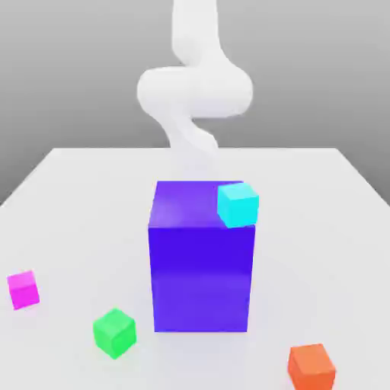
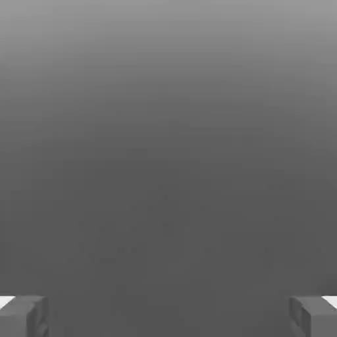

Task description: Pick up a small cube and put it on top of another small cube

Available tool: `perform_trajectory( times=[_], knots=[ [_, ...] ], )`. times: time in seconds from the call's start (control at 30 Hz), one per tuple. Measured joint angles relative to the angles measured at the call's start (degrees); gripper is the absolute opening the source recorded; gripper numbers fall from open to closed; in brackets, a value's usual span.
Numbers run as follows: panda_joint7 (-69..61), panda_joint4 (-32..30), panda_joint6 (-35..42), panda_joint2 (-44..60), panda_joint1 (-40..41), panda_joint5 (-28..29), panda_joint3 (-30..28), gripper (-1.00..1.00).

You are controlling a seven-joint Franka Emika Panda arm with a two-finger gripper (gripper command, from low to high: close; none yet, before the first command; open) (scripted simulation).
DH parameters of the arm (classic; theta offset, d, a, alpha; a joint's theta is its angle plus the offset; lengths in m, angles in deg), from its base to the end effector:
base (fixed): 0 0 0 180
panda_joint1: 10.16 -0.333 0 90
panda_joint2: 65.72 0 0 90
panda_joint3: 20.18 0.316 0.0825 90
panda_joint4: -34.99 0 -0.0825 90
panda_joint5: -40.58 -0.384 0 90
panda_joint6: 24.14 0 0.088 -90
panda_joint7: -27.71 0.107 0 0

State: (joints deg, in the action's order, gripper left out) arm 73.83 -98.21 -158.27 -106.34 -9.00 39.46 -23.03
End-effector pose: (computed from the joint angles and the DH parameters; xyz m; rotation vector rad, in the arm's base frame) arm 0.3800 -0.0327 0.6696 -2.4256 1.1471 -0.9215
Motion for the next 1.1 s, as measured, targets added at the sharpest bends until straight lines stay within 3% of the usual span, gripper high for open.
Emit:
perform_trajectory(
  times=[0.5, 0.8, 0.87, 1.0, 1.03, 1.1],
  knots=[
    [0.2, -8.5, -14.1, 31.5, 8.5, -8.7, -16.3, 0.00],
    [1.0, -13.6, -22.6, 50.0, 18.0, -13.1, -21.9, 0.00],
    [-0.1, -13.8, -24.8, 53.9, 19.7, -15.1, -21.5, 0.00],
    [-5.1, -12.1, -30.2, 61.5, 25.3, -21.9, -15.0, 0.00],
    [-6.4, -11.7, -31.6, 63.4, 27.0, -23.6, -13.0, -1.00],
    [-6.4, -11.7, -31.6, 63.4, 27.0, -23.5, -13.0, -1.00]
  ],
)
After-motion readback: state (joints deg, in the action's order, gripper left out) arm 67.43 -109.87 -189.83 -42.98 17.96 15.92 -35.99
